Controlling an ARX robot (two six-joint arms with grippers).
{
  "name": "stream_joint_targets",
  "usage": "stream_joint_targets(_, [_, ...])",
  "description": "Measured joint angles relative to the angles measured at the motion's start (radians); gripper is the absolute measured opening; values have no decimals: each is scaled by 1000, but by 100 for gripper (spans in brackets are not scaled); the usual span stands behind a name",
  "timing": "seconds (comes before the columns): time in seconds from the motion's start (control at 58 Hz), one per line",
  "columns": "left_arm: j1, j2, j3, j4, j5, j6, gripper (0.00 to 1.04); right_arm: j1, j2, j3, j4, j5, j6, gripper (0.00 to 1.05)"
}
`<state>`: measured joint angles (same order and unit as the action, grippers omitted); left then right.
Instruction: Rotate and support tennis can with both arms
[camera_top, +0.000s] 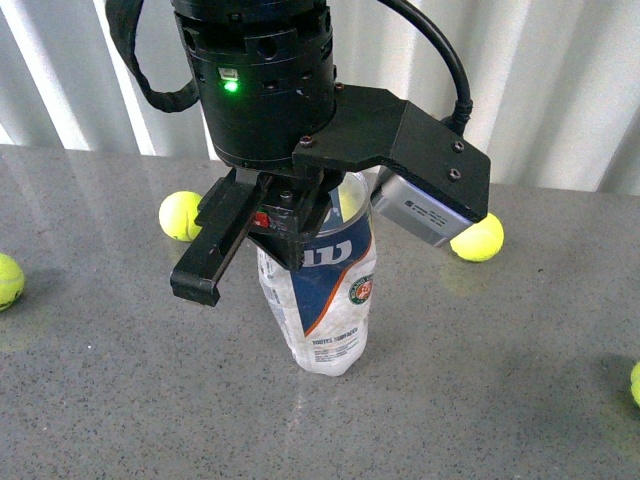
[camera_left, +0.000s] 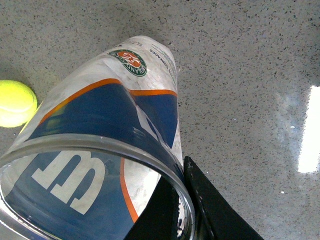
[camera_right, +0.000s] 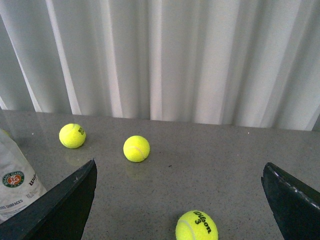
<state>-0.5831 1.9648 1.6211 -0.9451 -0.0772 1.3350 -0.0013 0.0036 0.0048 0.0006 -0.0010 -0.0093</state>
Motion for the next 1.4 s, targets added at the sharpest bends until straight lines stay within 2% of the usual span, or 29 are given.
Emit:
stream_joint_targets(0.621, [-1, 4, 16, 10, -2, 3, 99, 0, 0, 0, 0, 0, 0, 97])
stream_joint_targets(0.914, [-2, -25, 38, -21, 52, -18, 98, 0, 0, 0, 0, 0, 0, 97])
stream_joint_targets(1.121, [14, -80, 103, -74, 196, -90, 98, 0, 0, 0, 0, 0, 0, 97])
stream_joint_targets(1.259, [84, -134, 126, -42, 315, -158, 98, 0, 0, 0, 0, 0, 0, 97])
stream_joint_targets(1.397, [213, -206, 71, 148, 417, -296, 98, 0, 0, 0, 0, 0, 0, 97])
